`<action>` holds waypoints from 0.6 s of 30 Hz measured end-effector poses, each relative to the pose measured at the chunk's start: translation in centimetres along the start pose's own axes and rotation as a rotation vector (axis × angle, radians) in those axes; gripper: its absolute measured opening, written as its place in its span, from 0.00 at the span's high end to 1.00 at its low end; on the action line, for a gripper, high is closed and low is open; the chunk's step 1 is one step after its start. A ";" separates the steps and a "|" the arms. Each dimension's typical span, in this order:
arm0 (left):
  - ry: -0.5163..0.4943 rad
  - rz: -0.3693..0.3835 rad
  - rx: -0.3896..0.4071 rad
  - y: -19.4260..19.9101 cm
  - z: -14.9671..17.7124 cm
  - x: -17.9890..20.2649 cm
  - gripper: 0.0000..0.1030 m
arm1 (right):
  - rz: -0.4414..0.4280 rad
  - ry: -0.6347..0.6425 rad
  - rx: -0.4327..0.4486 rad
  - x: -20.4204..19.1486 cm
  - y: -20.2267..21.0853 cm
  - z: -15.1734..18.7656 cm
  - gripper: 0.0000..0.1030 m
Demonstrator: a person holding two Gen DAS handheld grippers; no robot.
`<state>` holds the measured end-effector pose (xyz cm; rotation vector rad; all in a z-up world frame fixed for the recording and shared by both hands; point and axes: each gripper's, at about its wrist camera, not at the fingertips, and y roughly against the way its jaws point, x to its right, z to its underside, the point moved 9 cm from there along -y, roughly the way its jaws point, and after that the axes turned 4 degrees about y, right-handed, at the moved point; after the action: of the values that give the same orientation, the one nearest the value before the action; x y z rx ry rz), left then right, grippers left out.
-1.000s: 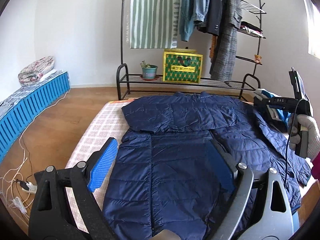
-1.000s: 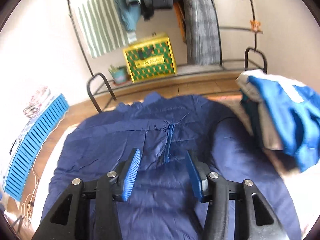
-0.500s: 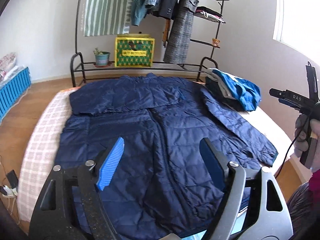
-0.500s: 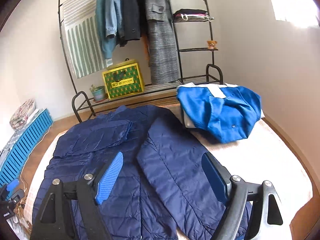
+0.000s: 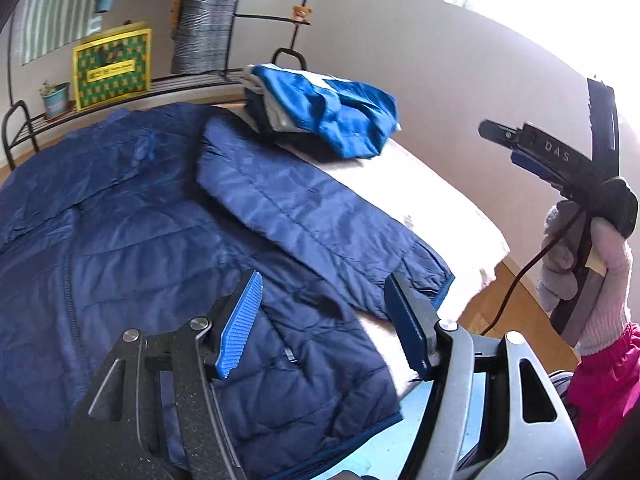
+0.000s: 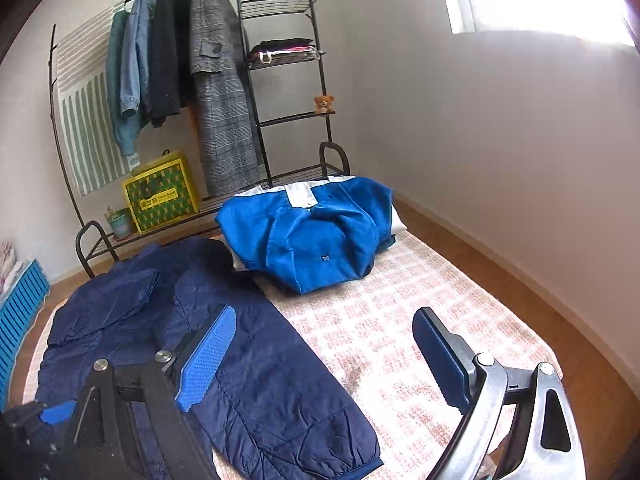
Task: Fold large clothes
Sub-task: 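Move the left gripper to the other sleeve cuff of the jacket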
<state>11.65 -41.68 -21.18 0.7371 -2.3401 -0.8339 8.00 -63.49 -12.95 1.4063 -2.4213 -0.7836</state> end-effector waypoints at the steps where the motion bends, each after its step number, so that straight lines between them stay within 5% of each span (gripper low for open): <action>1: -0.022 0.010 -0.021 -1.3 0.3 1.3 0.36 | -0.003 -0.027 0.000 0.8 0.0 0.0 0.11; 5: -0.124 0.055 -0.130 -6.0 2.2 6.0 0.59 | -0.026 -0.149 -0.015 3.8 -0.2 0.4 0.11; 14: -0.299 0.103 -0.274 -10.2 6.9 11.2 0.58 | 0.014 -0.214 -0.032 6.5 -1.0 1.2 0.11; 18: -0.309 0.109 -0.310 -11.5 7.5 11.8 0.42 | 0.033 -0.229 -0.027 7.3 -0.9 1.2 0.11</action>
<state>2.07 -53.90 -30.48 0.3672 -2.4051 -1.3003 4.36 -69.70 -14.90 1.3284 -2.5832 -1.0152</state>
